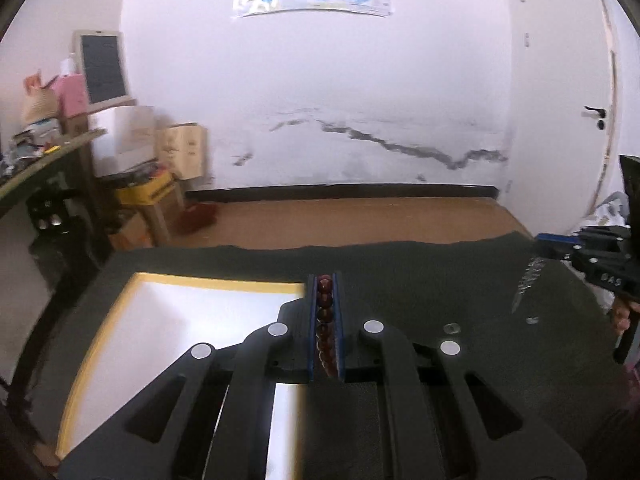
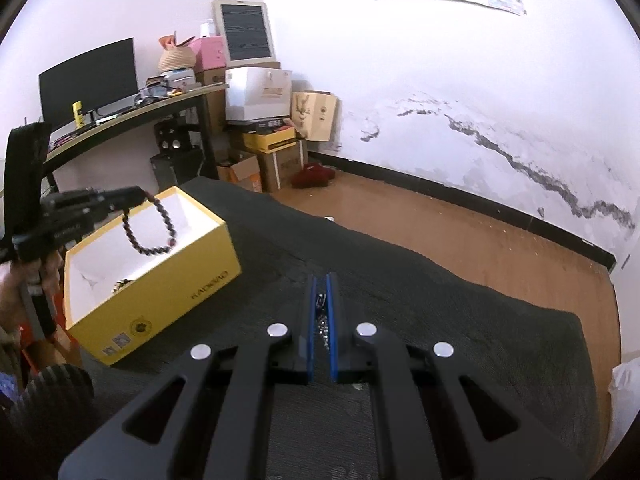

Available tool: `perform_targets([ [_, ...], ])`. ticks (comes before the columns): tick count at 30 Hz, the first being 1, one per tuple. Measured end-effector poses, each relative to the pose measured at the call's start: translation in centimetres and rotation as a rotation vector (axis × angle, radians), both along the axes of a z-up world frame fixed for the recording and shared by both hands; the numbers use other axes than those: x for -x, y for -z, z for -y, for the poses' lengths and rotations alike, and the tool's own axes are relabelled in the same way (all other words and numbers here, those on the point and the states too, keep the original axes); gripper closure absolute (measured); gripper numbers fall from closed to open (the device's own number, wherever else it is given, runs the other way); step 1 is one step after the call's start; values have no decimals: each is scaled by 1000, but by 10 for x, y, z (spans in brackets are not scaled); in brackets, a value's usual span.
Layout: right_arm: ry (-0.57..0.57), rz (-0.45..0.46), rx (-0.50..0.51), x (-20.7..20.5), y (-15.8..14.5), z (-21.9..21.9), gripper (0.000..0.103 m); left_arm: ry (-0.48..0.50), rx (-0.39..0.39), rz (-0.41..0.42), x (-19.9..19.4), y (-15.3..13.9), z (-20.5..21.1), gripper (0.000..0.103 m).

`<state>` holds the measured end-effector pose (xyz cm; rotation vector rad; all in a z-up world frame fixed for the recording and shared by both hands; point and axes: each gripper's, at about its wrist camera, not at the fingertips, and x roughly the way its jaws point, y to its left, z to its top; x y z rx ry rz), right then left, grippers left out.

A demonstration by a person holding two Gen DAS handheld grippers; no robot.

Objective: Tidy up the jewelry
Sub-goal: 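Carry the bracelet with the left gripper into the yellow box and open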

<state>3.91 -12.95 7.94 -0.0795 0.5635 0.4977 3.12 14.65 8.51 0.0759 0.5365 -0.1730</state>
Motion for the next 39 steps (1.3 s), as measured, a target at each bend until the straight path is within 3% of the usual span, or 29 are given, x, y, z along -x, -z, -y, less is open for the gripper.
perform_targets([
  [6, -54, 14, 11, 8, -16, -33, 97, -116, 6, -58, 13, 4, -62, 96],
  [14, -123, 23, 24, 17, -30, -79, 97, -212, 0, -183, 28, 49, -116, 96],
  [26, -184, 5, 30, 26, -29, -116, 97, -236, -20, -372, 16, 93, -134, 96],
  [39, -217, -12, 36, 28, -25, -135, 97, -267, -37, -429, 13, 99, -132, 94],
])
